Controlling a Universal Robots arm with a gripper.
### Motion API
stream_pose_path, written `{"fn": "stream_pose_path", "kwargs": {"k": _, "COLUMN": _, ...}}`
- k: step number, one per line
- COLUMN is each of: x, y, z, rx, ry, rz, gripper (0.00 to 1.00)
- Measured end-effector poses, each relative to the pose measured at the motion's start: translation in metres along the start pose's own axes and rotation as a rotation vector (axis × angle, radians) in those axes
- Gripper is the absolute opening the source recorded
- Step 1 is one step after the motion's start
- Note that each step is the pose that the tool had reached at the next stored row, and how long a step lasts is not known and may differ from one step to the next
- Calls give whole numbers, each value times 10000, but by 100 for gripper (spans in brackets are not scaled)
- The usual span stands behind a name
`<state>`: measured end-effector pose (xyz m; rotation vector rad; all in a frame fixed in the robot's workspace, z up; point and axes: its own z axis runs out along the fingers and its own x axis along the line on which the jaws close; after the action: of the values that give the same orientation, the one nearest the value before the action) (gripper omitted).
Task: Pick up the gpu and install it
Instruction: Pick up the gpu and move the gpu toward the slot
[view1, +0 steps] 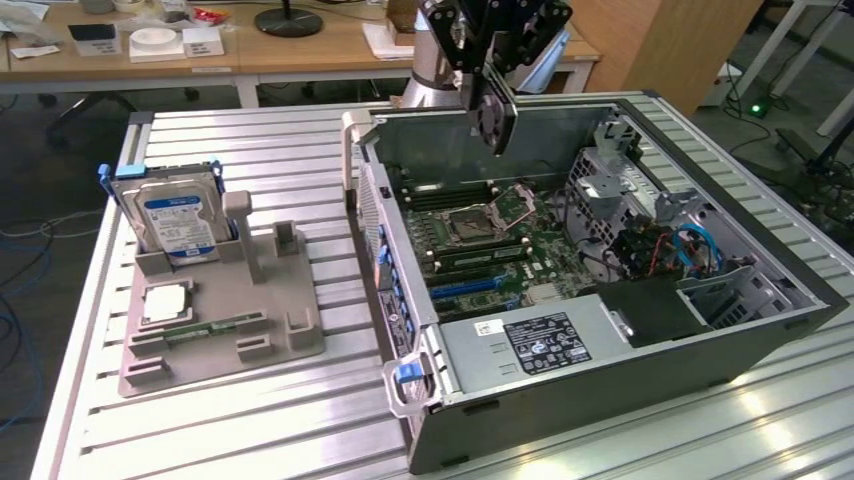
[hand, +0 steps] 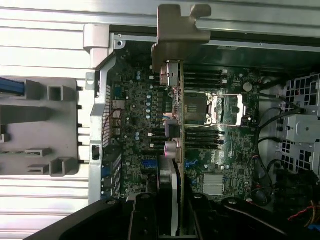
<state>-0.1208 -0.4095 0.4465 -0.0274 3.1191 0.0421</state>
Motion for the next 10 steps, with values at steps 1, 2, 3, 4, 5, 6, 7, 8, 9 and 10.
{"fn": "stream_pose_path", "kwargs": {"k": 1, "x": -11, "y": 0, "z": 0, "rx": 0, "ry": 0, "rz": 1, "gripper": 28}}
{"fn": "stream_pose_path", "kwargs": {"k": 2, "x": -24, "y": 0, "z": 1, "rx": 0, "ry": 0, "rz": 0, "gripper": 28}}
{"fn": "stream_pose_path", "kwargs": {"k": 3, "x": -36, "y": -1, "z": 1, "rx": 0, "ry": 0, "rz": 0, "gripper": 28}}
{"fn": "stream_pose_path", "kwargs": {"k": 4, "x": -47, "y": -1, "z": 1, "rx": 0, "ry": -1, "rz": 0, "gripper": 28}}
{"fn": "stream_pose_path", "kwargs": {"k": 5, "x": -57, "y": -1, "z": 1, "rx": 1, "ry": 0, "rz": 0, "gripper": 28}}
{"fn": "stream_pose_path", "kwargs": {"k": 6, "x": -67, "y": -1, "z": 2, "rx": 0, "ry": 0, "rz": 0, "gripper": 28}}
{"fn": "stream_pose_path", "kwargs": {"k": 7, "x": -77, "y": -1, "z": 2, "rx": -1, "ry": -1, "rz": 0, "gripper": 28}}
{"fn": "stream_pose_path", "kwargs": {"k": 8, "x": -87, "y": -2, "z": 2, "rx": 0, "ry": 0, "rz": -1, "gripper": 28}}
{"fn": "stream_pose_path", "kwargs": {"k": 9, "x": -97, "y": -2, "z": 2, "rx": 0, "ry": 0, "rz": 0, "gripper": 28}}
{"fn": "stream_pose_path", "kwargs": {"k": 10, "x": -107, "y": -2, "z": 2, "rx": 0, "ry": 0, "rz": 0, "gripper": 28}}
